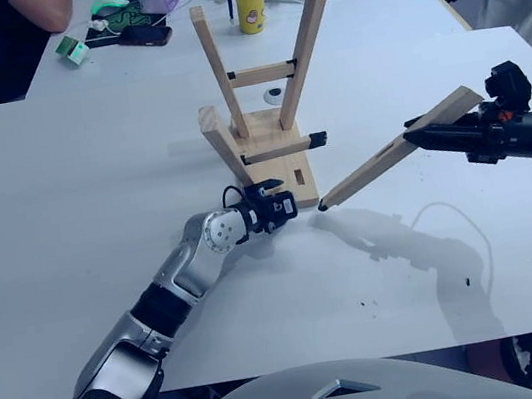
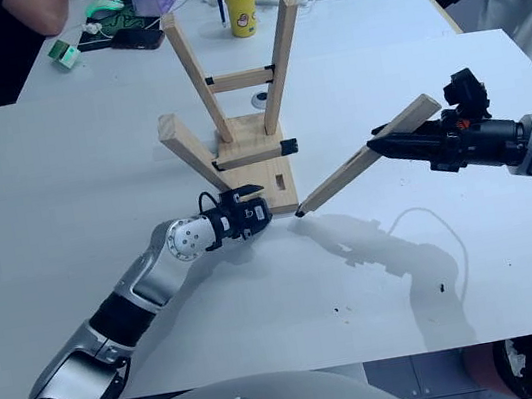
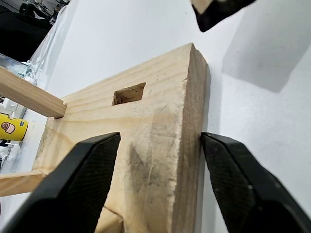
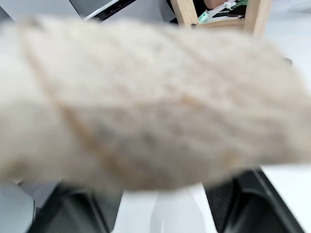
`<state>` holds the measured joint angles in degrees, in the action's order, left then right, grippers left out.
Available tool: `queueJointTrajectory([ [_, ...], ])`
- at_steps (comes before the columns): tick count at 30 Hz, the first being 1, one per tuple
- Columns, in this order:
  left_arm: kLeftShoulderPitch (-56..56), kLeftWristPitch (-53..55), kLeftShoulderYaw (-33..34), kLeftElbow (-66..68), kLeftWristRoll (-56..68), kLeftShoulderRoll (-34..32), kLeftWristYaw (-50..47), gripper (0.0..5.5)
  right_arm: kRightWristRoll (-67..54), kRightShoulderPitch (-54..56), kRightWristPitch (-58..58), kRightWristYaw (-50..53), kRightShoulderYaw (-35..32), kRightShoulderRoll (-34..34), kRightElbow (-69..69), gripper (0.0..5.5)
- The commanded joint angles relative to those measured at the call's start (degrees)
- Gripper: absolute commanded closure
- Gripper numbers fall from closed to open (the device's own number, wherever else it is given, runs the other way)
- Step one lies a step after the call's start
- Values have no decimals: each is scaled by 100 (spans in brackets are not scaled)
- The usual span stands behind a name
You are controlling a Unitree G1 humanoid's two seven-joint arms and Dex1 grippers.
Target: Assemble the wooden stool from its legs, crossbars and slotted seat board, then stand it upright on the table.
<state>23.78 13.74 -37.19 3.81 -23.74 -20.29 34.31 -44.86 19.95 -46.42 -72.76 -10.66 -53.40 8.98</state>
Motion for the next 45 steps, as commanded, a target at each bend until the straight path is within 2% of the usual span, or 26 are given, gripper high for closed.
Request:
queueJointTrajectory([
  [1, -154, 444, -88, 178, -260, -192, 311, 241, -88, 78, 92, -178, -180, 44, -147, 344],
  [10, -340, 706, -216, -104, -649, -878, 1043, 241, -47, 423, 549, 96, -419, 434, -204, 344],
  [15, -431, 468, -143, -92, -641, -1240, 1158, 241, 225, 399, 890, -77, -153, 489, -271, 344],
  [21, -433, -33, 57, 246, -452, -1613, 1335, 241, 600, 737, 1280, -183, 388, 885, -122, 344],
  [28, -433, -322, 80, 368, -244, -1434, 1489, 241, 1477, 1554, 1963, -411, 1174, 1263, 676, 344],
  [35, -483, -278, 73, 329, -169, -1245, 1467, 241, 2104, 2028, 2490, -734, 1560, 1317, 1339, 344],
  [45, -659, -63, 109, 52, -123, -1121, 1445, 241, 2524, 2130, 2125, -646, 1978, 1290, 1024, 345],
])
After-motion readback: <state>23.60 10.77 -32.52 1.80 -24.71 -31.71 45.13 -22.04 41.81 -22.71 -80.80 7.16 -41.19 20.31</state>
